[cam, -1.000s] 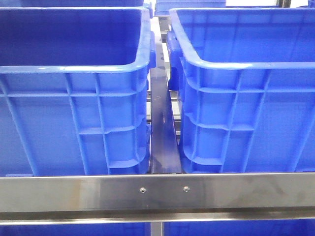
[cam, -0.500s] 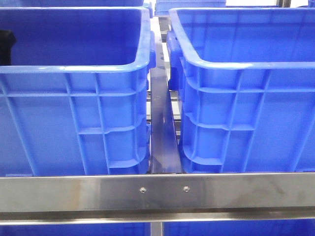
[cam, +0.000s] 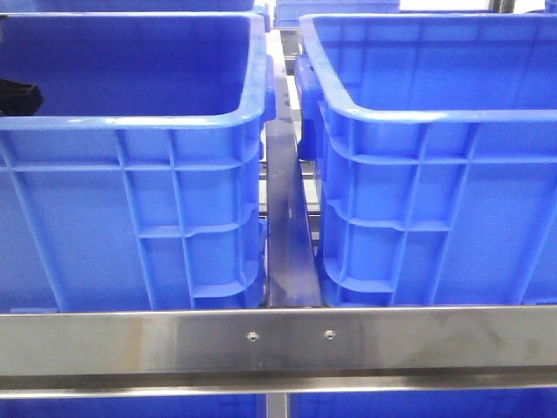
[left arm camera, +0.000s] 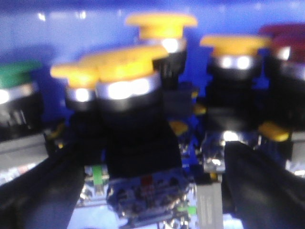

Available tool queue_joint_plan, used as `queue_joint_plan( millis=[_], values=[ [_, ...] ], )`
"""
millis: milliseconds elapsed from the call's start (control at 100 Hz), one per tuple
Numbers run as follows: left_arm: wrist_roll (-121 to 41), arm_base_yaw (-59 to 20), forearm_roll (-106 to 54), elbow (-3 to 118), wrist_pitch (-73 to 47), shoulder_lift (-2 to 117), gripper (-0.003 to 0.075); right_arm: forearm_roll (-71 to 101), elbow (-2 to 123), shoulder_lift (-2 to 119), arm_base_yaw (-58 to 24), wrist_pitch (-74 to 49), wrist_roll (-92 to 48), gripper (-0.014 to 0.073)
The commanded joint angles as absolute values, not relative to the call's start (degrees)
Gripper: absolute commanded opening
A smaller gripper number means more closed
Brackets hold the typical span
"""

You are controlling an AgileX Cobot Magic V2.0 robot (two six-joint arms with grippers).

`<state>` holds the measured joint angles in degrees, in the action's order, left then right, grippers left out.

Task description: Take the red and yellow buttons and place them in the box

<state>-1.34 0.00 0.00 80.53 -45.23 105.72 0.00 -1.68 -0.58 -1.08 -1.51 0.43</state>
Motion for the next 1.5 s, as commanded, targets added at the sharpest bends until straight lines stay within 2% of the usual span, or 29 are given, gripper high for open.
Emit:
queue_joint_plan(
  millis=[0,120,270,430,670,860,1230,1490],
  values=[
    [-0.7,-0.2,0.0,82.2,-42.7,103.1,0.0548,-0.5,-0.7,-1.9,-1.2,2.9,0.3,-0.0069],
    [-0.7,-0.2,0.0,82.2,-42.8,103.3,0.0442,-0.5,-0.7,-1.9,-1.2,2.9,0.3,-0.0069],
    [-0.7,-0.2,0.0,82.2,-42.8,103.3,0.0251,-0.5,-0.7,-1.9,-1.2,2.9,0.3,-0.0069],
    [-0.7,-0.2,0.0,82.2,-42.7,103.3,0.0148,-0.5,-0.7,-1.9,-1.2,2.9,0.3,-0.0069],
    [-1.0,-0.2,0.0,82.2,-43.8,100.7,0.0146,-0.5,-0.7,-1.9,-1.2,2.9,0.3,-0.0069],
    [-10.1,-0.5,-4.5,82.0,-45.3,96.1,0.0146,-0.5,-0.7,-1.9,-1.2,2.9,0.3,-0.0069],
    [-43.1,-0.5,-35.3,82.0,-55.0,90.5,0.0146,-0.5,-0.7,-1.9,-1.2,2.9,0.3,-0.0069],
    [-60.2,-0.5,-55.6,82.0,-68.3,90.5,0.0146,-0.5,-0.7,-1.9,-1.2,2.9,0.3,-0.0069]
  ],
)
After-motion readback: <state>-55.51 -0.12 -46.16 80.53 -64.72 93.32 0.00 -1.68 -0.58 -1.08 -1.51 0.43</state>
